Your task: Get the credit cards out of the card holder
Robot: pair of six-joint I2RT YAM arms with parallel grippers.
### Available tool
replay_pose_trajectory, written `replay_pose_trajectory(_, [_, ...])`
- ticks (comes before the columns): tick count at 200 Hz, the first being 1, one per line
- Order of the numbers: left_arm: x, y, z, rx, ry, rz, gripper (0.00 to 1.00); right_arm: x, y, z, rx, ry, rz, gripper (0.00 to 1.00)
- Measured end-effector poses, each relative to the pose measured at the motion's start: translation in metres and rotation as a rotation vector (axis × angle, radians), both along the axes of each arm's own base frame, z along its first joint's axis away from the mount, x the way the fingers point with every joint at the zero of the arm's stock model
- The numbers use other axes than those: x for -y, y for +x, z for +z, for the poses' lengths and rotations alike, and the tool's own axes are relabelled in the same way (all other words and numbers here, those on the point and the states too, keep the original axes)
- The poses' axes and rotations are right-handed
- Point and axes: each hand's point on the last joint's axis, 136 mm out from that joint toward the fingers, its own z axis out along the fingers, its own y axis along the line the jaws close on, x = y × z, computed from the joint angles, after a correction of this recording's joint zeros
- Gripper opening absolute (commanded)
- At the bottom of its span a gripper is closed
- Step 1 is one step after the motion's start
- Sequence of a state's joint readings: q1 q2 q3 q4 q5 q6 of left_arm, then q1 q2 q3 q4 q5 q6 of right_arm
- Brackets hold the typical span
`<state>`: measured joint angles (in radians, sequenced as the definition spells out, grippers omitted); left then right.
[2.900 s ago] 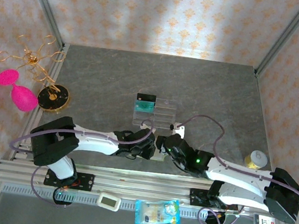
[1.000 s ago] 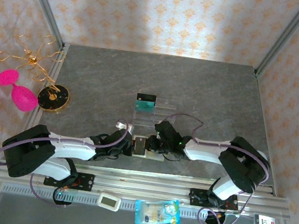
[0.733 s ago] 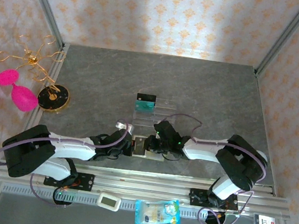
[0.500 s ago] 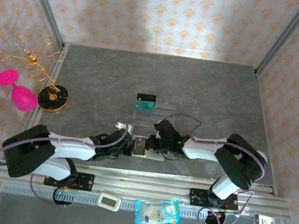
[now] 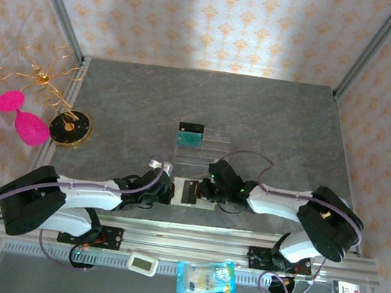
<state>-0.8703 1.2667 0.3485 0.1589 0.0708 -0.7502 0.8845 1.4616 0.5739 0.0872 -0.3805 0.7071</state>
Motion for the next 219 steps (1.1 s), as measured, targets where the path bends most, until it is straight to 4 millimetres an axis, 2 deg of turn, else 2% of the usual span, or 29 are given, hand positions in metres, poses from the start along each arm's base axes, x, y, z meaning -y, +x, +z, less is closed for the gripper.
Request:
replay_pose_trajectory(29, [0.004, 0.003, 0.019, 0.04, -0.035, -0.014, 0.06, 0.0, 0.0, 0.0, 0.001, -0.002, -0.002, 0.0])
replay_pose_trajectory(52, [0.018, 0.008, 0.03, 0.055, -0.067, -0.032, 0.02, 0.0, 0.0, 0.0, 0.002, -0.002, -0.002, 0.0])
replay_pose_trajectory(78, [0.032, 0.007, 0.017, 0.019, -0.048, -0.072, 0.0, 0.001, 0.0, -0.002, 0.002, -0.002, -0.002, 0.0])
replay_pose_trajectory(99, [0.032, 0.002, -0.001, -0.026, -0.017, -0.083, 0.0, 0.002, -0.001, -0.004, 0.001, -0.003, -0.001, 0.0])
replay_pose_trajectory(113, [0.033, 0.002, -0.005, -0.031, -0.015, -0.086, 0.0, 0.002, -0.001, -0.004, 0.004, 0.003, 0.0, 0.0])
replay_pose_trajectory(146, [0.036, 0.004, -0.005, -0.035, -0.015, -0.089, 0.0, 0.0, -0.002, -0.006, 0.004, 0.01, 0.005, 0.17])
replay_pose_trajectory(168, [0.038, 0.004, -0.006, -0.037, -0.017, -0.092, 0.0, -0.003, -0.001, -0.008, 0.001, 0.02, 0.014, 0.19])
replay_pose_trajectory(179, [0.039, 0.003, -0.006, -0.037, -0.016, -0.095, 0.0, -0.005, 0.0, -0.008, 0.001, 0.027, 0.018, 0.16])
replay_pose_trajectory(201, [0.039, 0.003, -0.006, -0.034, -0.014, -0.095, 0.0, -0.006, 0.001, -0.009, 0.002, 0.031, 0.021, 0.01])
replay_pose_trajectory(219, [0.039, 0.003, -0.006, -0.033, -0.013, -0.094, 0.0, -0.005, 0.002, -0.007, 0.006, 0.032, 0.019, 0.0])
